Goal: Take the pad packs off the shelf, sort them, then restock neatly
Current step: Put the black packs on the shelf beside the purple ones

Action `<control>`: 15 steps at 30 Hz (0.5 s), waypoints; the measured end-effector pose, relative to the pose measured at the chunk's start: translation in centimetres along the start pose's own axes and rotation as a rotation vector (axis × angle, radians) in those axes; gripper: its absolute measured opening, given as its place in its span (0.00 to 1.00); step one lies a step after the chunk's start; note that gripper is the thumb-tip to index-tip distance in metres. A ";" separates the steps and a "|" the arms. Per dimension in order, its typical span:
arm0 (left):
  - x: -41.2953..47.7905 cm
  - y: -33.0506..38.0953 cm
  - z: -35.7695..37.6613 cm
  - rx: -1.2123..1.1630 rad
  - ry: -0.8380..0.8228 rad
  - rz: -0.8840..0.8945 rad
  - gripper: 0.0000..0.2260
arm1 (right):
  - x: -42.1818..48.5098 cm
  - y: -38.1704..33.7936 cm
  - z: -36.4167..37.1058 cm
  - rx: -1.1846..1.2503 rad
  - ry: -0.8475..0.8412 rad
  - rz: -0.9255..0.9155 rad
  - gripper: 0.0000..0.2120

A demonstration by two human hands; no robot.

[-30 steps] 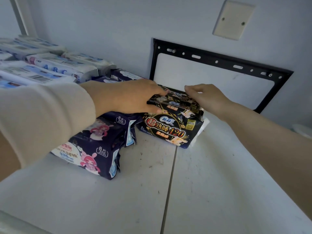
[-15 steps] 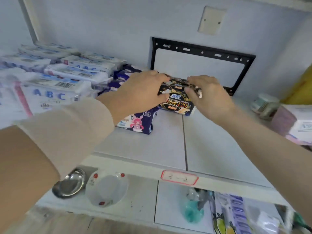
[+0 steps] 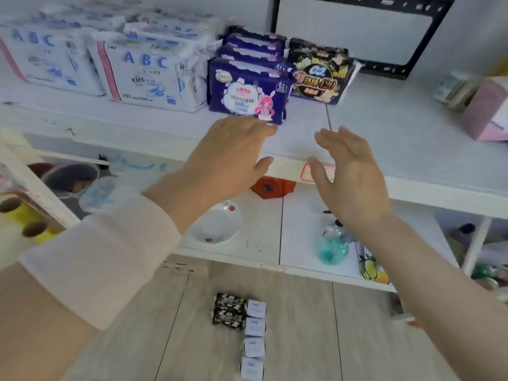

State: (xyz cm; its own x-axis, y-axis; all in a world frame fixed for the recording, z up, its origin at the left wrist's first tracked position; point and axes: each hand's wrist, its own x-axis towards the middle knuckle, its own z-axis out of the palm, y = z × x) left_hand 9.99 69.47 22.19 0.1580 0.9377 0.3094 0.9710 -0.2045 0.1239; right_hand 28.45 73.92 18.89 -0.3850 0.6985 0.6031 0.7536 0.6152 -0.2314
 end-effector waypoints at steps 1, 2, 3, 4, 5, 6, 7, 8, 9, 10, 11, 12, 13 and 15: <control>-1.2 0.2 0.9 -0.010 -0.006 -0.007 0.23 | -1.8 -0.2 0.7 0.004 -0.005 0.002 0.19; -2.4 0.3 2.1 -0.021 -0.010 -0.004 0.22 | -3.5 -0.5 1.4 -0.002 -0.011 0.003 0.19; -3.7 0.4 3.4 -0.031 -0.022 0.006 0.21 | -5.4 -0.7 2.1 -0.021 -0.032 0.004 0.20; -5.1 0.5 4.7 -0.037 -0.049 0.012 0.21 | -7.2 -0.9 2.8 -0.044 -0.069 0.005 0.20; -6.3 0.5 6.0 -0.043 -0.085 0.012 0.20 | -9.0 -1.0 3.4 -0.064 -0.117 0.008 0.20; -7.6 0.2 7.5 -0.051 -0.127 0.005 0.20 | -10.7 -1.1 4.1 -0.077 -0.162 0.012 0.20; -8.8 -0.1 9.0 -0.068 -0.166 -0.012 0.20 | -12.3 -1.2 4.9 -0.081 -0.205 0.015 0.20; -10.1 -0.5 10.5 -0.087 -0.199 -0.030 0.21 | -13.9 -1.3 5.9 -0.080 -0.244 0.017 0.20; -11.3 -0.9 12.1 -0.104 -0.226 -0.042 0.21 | -15.4 -1.4 7.0 -0.077 -0.279 0.020 0.20; -12.4 -1.5 13.7 -0.120 -0.253 -0.049 0.21 | -16.8 -1.5 8.1 -0.071 -0.321 0.027 0.20; -13.5 -2.1 15.2 -0.141 -0.288 -0.059 0.21 | -18.3 -1.7 9.3 -0.063 -0.369 0.043 0.20; -14.5 -2.7 16.7 -0.165 -0.326 -0.077 0.21 | -19.7 -1.9 10.4 -0.050 -0.423 0.069 0.20; -15.5 -3.4 18.0 -0.189 -0.364 -0.106 0.21 | -20.9 -2.0 11.5 -0.035 -0.474 0.103 0.20; -17.4 -4.9 20.8 -0.229 -0.433 -0.157 0.20 | -22.8 -2.4 13.6 -0.014 -0.543 0.181 0.21</control>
State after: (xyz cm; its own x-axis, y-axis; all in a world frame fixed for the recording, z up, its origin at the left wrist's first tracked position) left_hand 6.18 60.02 -3.39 0.1207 0.9825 -0.1422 0.9325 -0.0631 0.3555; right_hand 28.22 61.46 -4.70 -0.4648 0.8823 0.0747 0.8387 0.4657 -0.2824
